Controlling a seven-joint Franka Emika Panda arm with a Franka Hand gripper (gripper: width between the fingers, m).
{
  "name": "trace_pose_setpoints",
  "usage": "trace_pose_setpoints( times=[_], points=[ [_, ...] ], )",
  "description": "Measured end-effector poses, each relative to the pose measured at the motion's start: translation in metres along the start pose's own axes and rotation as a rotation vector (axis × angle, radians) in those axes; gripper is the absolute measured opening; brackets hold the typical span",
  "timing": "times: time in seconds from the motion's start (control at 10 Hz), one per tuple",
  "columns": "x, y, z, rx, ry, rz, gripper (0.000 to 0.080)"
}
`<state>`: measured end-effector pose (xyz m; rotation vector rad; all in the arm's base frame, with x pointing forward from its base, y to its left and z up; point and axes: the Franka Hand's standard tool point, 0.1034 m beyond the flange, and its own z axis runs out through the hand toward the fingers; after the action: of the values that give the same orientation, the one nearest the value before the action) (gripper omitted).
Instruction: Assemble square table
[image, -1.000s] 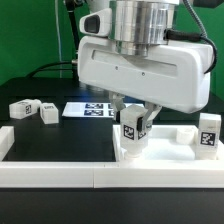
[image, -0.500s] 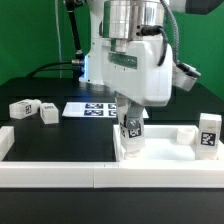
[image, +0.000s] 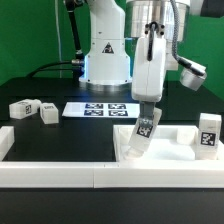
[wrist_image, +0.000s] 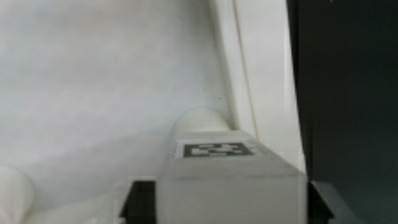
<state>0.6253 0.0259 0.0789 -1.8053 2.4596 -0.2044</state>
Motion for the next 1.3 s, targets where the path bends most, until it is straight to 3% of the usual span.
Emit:
trace_pose_setpoints(
  times=[0.1, 0.2, 0.3, 0.4, 0.5, 1.0, 1.3],
  points=[
    [0.000, 0.000, 0.000, 0.000, 0.000, -0.031, 0.0290],
    [0.000, 0.000, 0.000, -0.002, 0.000, -0.072, 0.0353],
    [0.004, 0.001, -0.001, -0.039, 0.000, -0.181, 0.0353],
    [0.008, -0.004, -0.004, -0.052, -0.004, -0.301, 0.0518],
    [0.010, -0.005, -0.005, -0.073, -0.007, -0.438, 0.0622],
    [0.009, -0.006, -0.006, -0.074, -0.013, -0.834, 0.0649],
    [0.014, -0.002, -0.002, -0.098, 0.007, -1.276, 0.0649]
  ],
)
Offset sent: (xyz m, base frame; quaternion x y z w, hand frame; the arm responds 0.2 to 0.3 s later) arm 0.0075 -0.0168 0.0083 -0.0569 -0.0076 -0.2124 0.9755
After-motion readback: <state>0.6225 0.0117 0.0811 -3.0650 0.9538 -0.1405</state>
